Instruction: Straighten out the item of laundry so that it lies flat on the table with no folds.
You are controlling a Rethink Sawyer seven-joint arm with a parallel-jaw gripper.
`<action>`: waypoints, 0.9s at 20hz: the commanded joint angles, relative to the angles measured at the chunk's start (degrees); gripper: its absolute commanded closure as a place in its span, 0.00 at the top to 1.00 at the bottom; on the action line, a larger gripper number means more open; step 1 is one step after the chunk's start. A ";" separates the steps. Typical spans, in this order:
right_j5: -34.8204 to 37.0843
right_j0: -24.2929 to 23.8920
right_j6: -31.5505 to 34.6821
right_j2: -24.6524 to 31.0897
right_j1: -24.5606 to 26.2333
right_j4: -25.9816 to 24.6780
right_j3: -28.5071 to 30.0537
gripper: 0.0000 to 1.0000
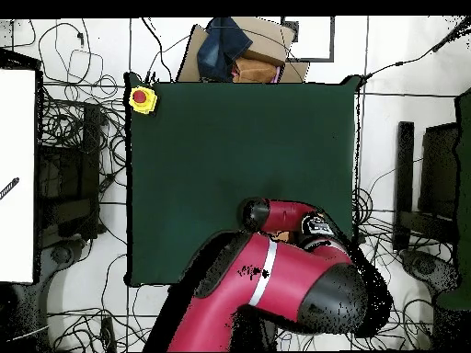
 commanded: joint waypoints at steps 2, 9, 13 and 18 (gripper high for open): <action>13.32 2.98 5.20 -4.56 -1.66 -2.74 8.70 1.00; 13.27 0.49 1.13 -6.85 -12.32 -6.86 17.44 1.00; 12.87 -0.95 1.13 -6.54 -14.02 -7.66 18.56 1.00; 11.42 -3.57 0.71 -5.46 -14.34 -8.84 18.56 1.00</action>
